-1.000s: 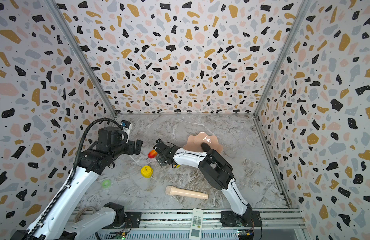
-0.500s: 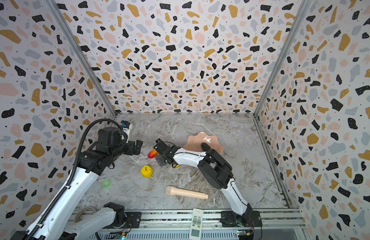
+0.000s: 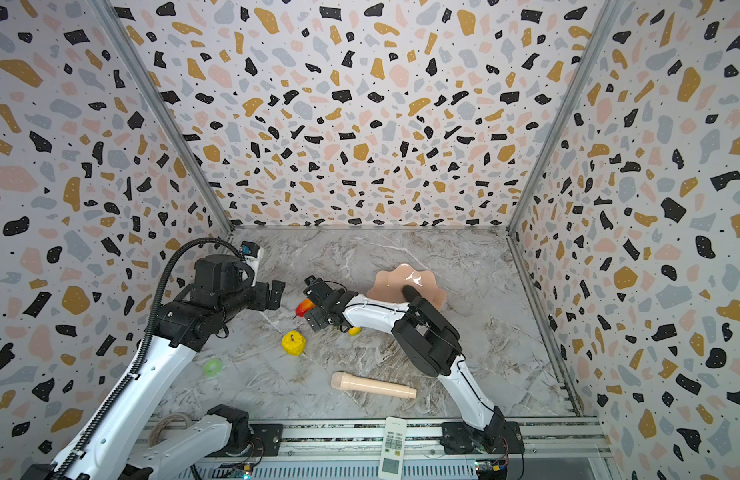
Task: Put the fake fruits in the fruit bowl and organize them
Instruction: 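Move the right gripper to the red strawberry and grasp it, then carry the strawberry with the right gripper into the peach bowl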
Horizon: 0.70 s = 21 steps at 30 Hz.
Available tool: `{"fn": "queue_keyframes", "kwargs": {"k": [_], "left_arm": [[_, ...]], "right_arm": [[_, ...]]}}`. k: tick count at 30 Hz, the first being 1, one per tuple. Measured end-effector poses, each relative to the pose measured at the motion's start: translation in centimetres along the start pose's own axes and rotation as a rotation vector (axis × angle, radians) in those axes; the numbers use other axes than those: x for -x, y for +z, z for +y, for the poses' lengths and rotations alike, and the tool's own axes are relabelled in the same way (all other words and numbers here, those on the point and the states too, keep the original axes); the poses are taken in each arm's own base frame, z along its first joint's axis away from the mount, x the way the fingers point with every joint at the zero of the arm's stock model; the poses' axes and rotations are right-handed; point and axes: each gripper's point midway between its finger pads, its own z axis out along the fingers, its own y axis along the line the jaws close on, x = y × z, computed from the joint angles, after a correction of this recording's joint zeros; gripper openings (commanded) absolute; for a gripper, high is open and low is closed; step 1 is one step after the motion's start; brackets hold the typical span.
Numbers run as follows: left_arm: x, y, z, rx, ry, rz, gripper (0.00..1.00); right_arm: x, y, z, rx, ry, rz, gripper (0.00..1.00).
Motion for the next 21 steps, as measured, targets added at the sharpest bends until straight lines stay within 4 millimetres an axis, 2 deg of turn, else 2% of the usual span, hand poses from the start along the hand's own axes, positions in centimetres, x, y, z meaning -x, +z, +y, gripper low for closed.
{"fn": "queue_keyframes", "kwargs": {"k": [7,12,18,21], "left_arm": [[0.0,0.0,0.0,0.0,0.0,0.001,1.0],[0.0,0.0,0.0,0.0,0.0,0.001,1.0],[0.0,0.0,0.0,0.0,0.0,0.002,0.99],[0.0,0.1,0.0,0.0,0.0,0.002,0.99]], "right_arm": [[-1.3,0.1,-0.7,-0.035,-0.009,0.041,0.97],[-2.9,0.5,-0.9,-0.043,-0.009,0.074,0.82],[-2.9,0.5,-0.9,-0.043,-0.01,0.074,0.67],[-2.8,0.3,-0.9,-0.042,-0.018,0.07,0.53]]}}
